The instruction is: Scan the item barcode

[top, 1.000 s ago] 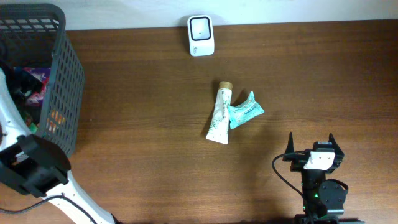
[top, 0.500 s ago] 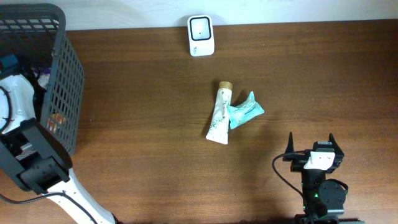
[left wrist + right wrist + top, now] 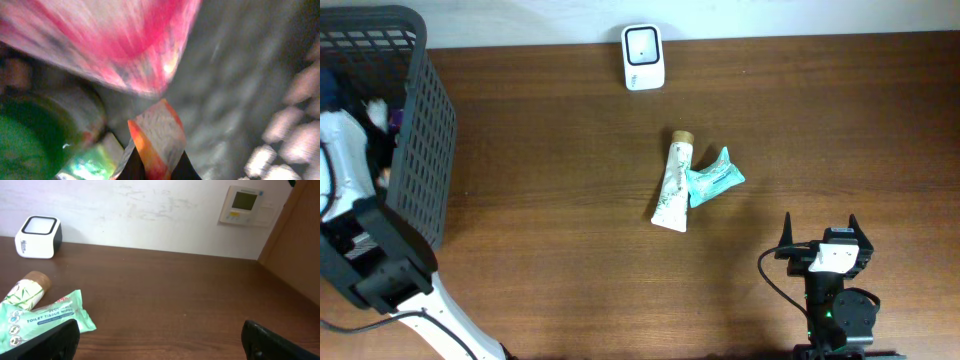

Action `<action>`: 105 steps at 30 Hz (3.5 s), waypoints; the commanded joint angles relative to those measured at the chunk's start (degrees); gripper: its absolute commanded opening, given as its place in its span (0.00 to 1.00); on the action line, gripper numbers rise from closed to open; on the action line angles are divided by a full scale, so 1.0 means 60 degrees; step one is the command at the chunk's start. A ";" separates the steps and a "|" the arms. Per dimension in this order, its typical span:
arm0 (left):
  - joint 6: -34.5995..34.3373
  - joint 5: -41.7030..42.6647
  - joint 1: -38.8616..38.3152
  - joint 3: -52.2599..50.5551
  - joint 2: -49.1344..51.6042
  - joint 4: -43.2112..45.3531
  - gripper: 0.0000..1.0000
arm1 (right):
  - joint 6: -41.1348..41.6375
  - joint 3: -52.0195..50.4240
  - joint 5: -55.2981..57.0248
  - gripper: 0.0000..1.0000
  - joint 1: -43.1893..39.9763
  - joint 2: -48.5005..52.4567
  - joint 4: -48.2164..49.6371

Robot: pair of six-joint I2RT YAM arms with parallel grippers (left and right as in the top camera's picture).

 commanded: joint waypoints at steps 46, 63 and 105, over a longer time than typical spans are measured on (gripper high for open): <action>-0.6222 -0.0444 -0.5788 -0.3388 -0.7858 0.4983 0.97 | -0.0029 -0.0080 0.0153 0.99 -0.0036 -0.0044 -0.0033; -0.4925 -0.1807 0.1009 -0.3406 -0.3672 0.1166 0.65 | -0.0029 -0.0080 0.0153 0.99 -0.0036 -0.0044 -0.0033; -0.7548 0.6910 0.0004 -0.3530 -0.7628 0.4200 0.00 | -0.0029 -0.0080 0.0153 0.99 -0.0036 -0.0044 -0.0033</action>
